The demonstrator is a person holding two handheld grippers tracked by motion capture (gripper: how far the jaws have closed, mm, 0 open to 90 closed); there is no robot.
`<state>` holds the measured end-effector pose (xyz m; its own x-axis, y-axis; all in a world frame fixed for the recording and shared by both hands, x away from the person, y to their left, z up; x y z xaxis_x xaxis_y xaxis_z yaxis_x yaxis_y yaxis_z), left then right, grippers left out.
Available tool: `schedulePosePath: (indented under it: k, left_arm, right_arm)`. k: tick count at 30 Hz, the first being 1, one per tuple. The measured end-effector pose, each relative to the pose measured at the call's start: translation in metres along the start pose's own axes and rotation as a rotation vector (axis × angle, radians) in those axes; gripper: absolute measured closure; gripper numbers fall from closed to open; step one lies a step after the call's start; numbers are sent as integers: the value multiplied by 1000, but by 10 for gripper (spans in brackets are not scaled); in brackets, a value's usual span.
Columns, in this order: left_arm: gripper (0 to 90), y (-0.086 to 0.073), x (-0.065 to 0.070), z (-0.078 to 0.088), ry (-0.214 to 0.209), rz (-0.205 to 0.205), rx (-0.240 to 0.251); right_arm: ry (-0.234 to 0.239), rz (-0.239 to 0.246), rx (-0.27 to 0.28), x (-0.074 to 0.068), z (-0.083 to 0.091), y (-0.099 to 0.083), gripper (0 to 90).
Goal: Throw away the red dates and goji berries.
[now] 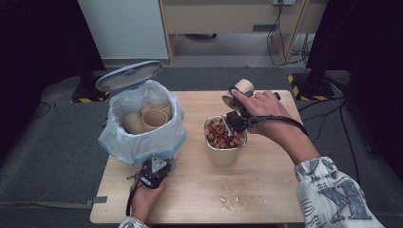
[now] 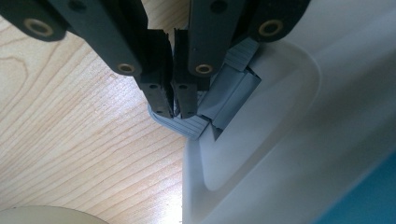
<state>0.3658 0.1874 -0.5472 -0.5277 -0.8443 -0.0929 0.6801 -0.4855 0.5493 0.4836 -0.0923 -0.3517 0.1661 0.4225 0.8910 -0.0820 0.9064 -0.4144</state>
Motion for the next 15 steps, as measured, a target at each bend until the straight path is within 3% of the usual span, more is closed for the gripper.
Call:
schedulePosePath:
  k: [4, 5, 7, 8, 9, 10, 11, 12, 14, 15]
  left_arm:
    - [862, 0, 0, 0, 0, 0, 0]
    - [862, 0, 0, 0, 0, 0, 0]
    - [862, 0, 0, 0, -3, 4, 3]
    - [862, 0, 0, 0, -3, 4, 3]
    - [862, 0, 0, 0, -4, 3, 3]
    - [862, 0, 0, 0, -4, 4, 5]
    - [862, 0, 0, 0, -2, 3, 3]
    - [862, 0, 0, 0, -2, 3, 3]
    - [862, 0, 0, 0, -4, 5, 5]
    - [862, 0, 0, 0, -5, 5, 4]
  right_arm:
    - [-15, -68, -8, 12, 0, -7, 341]
    - [-25, -64, -16, 12, 0, -6, 342]
    - [-11, 45, -9, -4, -1, 6, 343]
    - [9, 155, 11, -20, 0, 18, 343]
    - [11, 201, 12, -26, 0, 21, 343]
    - [12, 100, 0, -24, -4, 18, 343]
    - [6, 76, -11, -22, -5, 15, 343]
    - [6, 76, -11, -22, -5, 15, 343]
    - [30, 165, 0, -31, -5, 18, 343]
    - [28, 164, -3, -31, -5, 18, 343]
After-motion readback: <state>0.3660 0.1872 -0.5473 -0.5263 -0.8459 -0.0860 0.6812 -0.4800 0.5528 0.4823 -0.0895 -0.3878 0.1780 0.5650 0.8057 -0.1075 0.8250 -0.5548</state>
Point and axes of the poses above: each handheld gripper's, and its own axes: z roughly backward along the jaws, y roughly out of its top, x roughly to its right, the point moved 4 cm from there along -z, roughly forward along the jaws, and after that the axes turned 15 degrees about -x, right-handed, at the moved point
